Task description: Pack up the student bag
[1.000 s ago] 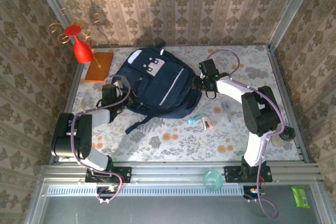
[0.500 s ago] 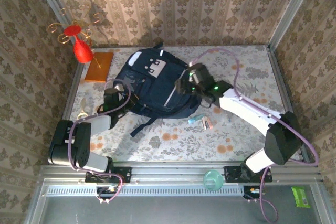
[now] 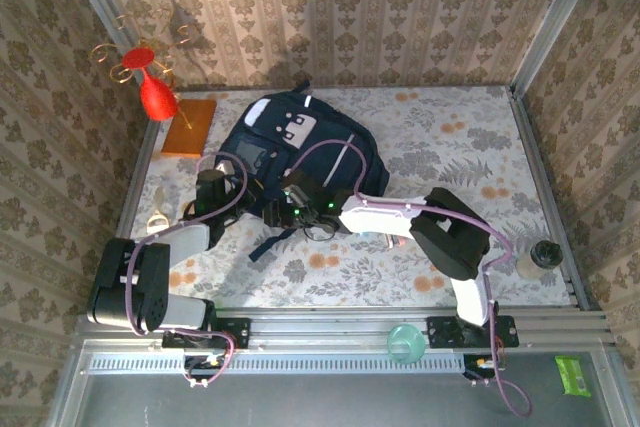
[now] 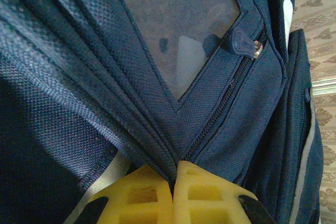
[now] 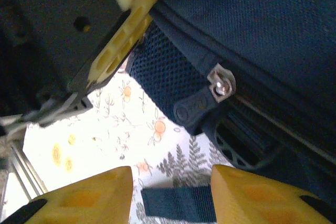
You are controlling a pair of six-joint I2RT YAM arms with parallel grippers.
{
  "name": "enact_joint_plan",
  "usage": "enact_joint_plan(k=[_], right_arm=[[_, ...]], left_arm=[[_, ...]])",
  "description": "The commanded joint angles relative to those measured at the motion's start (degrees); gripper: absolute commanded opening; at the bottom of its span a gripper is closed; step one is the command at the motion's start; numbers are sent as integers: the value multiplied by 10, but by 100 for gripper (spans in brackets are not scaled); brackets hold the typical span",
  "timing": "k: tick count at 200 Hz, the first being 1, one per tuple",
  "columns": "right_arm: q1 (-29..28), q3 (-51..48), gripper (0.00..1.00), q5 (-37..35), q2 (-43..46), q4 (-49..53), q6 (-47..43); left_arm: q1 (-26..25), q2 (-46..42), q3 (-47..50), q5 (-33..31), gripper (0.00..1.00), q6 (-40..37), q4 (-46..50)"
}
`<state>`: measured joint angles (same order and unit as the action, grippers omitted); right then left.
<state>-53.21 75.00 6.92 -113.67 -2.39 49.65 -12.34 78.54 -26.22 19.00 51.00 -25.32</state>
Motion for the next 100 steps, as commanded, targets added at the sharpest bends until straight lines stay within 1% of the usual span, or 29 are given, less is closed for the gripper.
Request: enact_joint_plan(k=[1, 55, 100], right_arm=[[0, 26, 45, -27, -24, -32, 49], [4, 40, 43, -55, -59, -39, 75], [3, 13, 35, -99, -64, -87, 118]], left_arm=[[-6, -18, 12, 15, 0, -5, 17], [-6, -21, 14, 14, 0, -9, 15], [-6, -20, 17, 12, 0, -8, 11]])
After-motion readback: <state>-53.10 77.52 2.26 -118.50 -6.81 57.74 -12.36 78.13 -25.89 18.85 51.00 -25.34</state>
